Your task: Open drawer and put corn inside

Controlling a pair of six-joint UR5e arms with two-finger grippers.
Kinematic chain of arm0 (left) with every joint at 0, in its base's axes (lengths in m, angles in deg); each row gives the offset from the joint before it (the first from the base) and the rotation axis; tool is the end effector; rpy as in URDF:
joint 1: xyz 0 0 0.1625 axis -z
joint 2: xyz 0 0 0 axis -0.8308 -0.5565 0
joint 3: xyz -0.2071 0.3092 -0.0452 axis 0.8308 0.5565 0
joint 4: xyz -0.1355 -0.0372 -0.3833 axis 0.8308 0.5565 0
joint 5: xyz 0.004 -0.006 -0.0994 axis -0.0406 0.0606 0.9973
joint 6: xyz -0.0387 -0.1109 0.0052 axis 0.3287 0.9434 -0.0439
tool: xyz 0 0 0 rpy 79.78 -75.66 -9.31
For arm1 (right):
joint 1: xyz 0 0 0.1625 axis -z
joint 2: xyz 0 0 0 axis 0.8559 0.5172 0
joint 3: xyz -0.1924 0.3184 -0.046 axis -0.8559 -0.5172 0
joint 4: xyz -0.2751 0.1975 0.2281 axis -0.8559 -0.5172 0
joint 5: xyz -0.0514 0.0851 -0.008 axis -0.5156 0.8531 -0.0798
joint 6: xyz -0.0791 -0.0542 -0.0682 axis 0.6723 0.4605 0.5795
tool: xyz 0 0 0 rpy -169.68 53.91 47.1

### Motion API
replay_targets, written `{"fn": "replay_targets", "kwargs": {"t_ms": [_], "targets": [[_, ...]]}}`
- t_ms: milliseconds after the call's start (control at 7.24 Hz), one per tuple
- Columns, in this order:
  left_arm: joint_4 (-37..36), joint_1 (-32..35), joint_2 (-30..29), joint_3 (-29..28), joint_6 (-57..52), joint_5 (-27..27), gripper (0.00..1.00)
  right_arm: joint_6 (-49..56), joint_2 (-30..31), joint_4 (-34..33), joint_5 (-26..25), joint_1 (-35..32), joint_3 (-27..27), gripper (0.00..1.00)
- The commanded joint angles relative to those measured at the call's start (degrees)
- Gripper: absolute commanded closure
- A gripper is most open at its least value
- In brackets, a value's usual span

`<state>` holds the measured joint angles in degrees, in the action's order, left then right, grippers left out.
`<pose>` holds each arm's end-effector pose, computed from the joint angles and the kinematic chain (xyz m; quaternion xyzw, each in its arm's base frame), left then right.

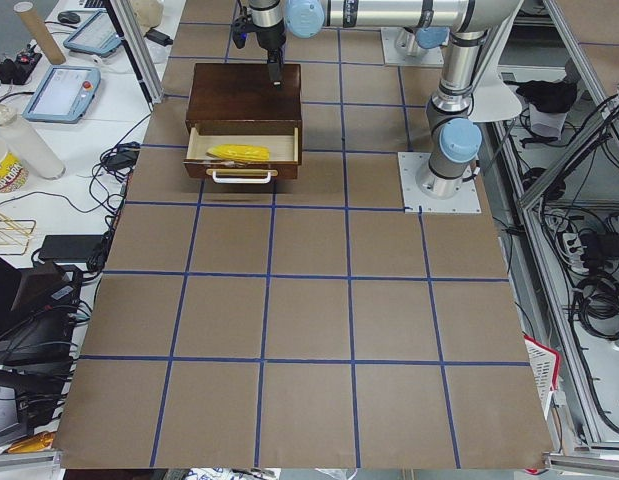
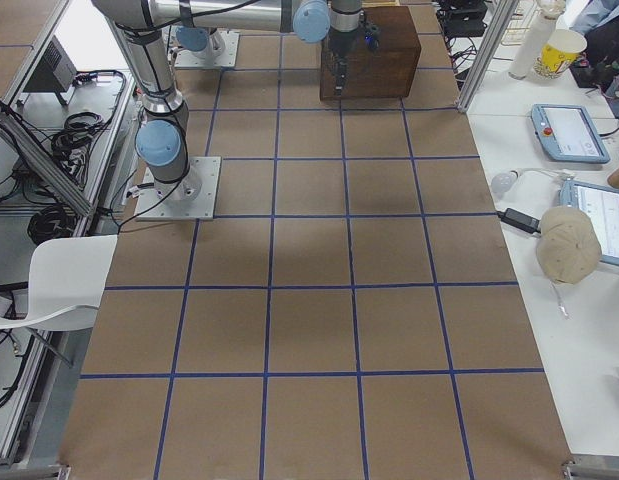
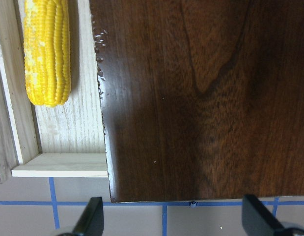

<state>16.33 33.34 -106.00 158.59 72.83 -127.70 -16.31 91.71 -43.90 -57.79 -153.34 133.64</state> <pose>-0.1275 -0.5311 0.3960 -0.0064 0.9982 0.0588 0.0056 0.1662 -0.5017 0.3755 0.0114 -0.9993 -0.0206 0.0306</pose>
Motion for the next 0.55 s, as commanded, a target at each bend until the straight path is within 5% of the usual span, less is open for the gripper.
{"fn": "replay_targets", "kwargs": {"t_ms": [0, 414], "targets": [[-0.16, -0.23, 0.11, -0.05, -0.11, 0.04, 0.00, 0.00, 0.06, 0.00, -0.09, 0.00, 0.00, 0.00], [-0.51, -0.14, 0.02, 0.12, -0.02, 0.12, 0.00, 0.00, 0.06, -0.08, -0.09, 0.00, 0.00, 0.00]]}}
